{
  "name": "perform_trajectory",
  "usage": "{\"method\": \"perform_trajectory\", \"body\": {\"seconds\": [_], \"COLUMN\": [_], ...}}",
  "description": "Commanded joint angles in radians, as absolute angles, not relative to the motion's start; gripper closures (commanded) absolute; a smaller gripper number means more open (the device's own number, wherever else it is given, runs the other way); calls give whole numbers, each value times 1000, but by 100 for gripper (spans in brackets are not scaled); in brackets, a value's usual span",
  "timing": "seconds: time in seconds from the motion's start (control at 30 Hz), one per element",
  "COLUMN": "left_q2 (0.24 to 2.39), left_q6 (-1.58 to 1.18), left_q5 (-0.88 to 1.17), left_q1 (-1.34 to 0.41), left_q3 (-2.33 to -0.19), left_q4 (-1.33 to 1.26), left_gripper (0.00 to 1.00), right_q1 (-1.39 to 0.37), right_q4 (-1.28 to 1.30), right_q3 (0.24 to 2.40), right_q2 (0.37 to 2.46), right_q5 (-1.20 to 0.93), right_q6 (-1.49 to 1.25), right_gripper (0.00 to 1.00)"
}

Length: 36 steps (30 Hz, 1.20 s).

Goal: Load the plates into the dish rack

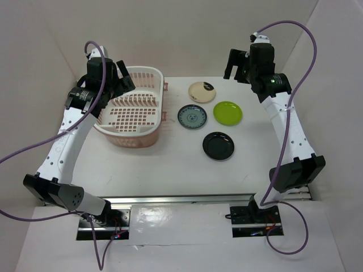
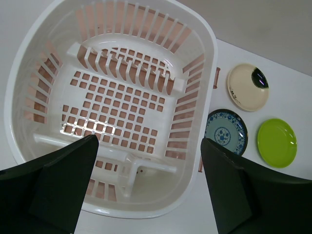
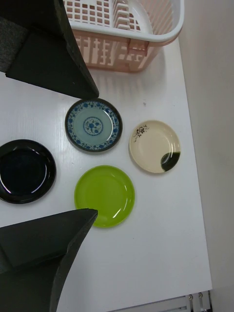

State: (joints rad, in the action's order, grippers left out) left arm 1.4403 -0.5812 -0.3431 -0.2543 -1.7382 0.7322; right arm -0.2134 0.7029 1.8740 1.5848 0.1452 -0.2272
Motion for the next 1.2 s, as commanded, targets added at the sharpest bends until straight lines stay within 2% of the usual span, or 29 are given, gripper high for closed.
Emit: {"method": "perform_trajectory", "body": {"seconds": [0.0,0.43,0.53,0.67,0.73,0.87,1.0,1.17], "left_q2": [1424,1424,1424,1433,1433,1433,1433,1443], "left_q6": [-589,-589,-589,-580,-580,-571,-549,-538], "left_q5": [-356,-347,-302,-253,-220,-153,-89,-37], "left_q1": [-253,-253,-253,-253,-253,-253,-262,-272], "left_q3": [-1735,-1735,-1744,-1744,-1744,-1744,-1726,-1726], "left_q4": [703,703,693,681,672,650,626,608], "left_gripper": [0,0,0,0,0,0,0,0], "right_q1": [-221,-221,-155,-65,-17,47,101,149], "right_q4": [675,675,646,495,428,309,145,46], "right_q3": [1916,1916,1847,1651,1585,1467,1251,1160], "right_q2": [1569,1569,1569,1569,1569,1621,1644,1681], "right_q5": [152,161,89,-63,-122,-173,-238,-285], "right_q6": [-232,-232,-244,-290,-317,-341,-362,-373], "right_gripper": [0,0,0,0,3,5,6,8]}}
